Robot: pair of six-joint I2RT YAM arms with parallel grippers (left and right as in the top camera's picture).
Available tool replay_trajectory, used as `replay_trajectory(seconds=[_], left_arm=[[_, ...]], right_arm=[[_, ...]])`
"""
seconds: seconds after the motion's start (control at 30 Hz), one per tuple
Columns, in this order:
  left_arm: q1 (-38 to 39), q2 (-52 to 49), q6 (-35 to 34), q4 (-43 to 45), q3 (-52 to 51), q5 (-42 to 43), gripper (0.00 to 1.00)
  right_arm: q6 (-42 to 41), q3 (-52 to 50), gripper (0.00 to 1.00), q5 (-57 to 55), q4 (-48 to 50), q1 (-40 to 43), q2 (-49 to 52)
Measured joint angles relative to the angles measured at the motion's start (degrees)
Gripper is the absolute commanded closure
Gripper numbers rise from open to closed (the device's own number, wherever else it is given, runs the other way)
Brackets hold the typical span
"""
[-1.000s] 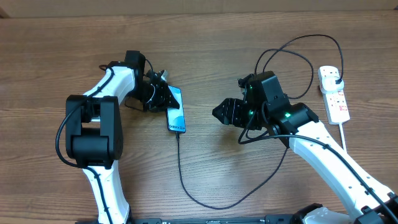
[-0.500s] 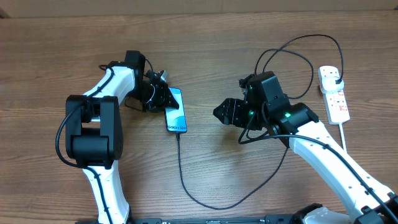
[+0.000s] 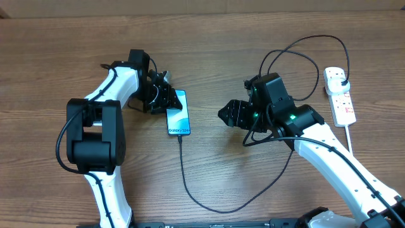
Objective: Plug charger to phone and switch on socket
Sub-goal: 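Lower the plugged phone flat onto the table with the left gripper and release, then raise the left arm away and move the right gripper to the power strip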
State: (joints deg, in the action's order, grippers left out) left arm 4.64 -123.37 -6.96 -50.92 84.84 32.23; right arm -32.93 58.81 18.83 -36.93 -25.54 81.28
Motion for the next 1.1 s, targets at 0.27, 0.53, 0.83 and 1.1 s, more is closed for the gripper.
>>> replay_trajectory(seconds=[0.27,0.53,0.83,1.1], left_arm=[[0.0,1.0,0.0,0.5,1.1,-8.1,0.43],[0.0,1.1,0.0,-7.0,8.1,-16.9,0.45],[0.0,13.7,0.0,-11.5,26.8,-14.7,0.39],[0.0,26.6,-0.2,-11.9,30.4,-10.6,0.0]], right_arm=[[0.0,0.0,0.32,-1.8,-0.9,0.4,0.0],[0.0,0.0,0.34,-2.3,-2.8,9.3,-0.3],[2.4,1.4,0.93,2.5,-0.9,30.0,-3.0],[0.8,1.7,0.96,8.9,5.0,51.1,-3.0]])
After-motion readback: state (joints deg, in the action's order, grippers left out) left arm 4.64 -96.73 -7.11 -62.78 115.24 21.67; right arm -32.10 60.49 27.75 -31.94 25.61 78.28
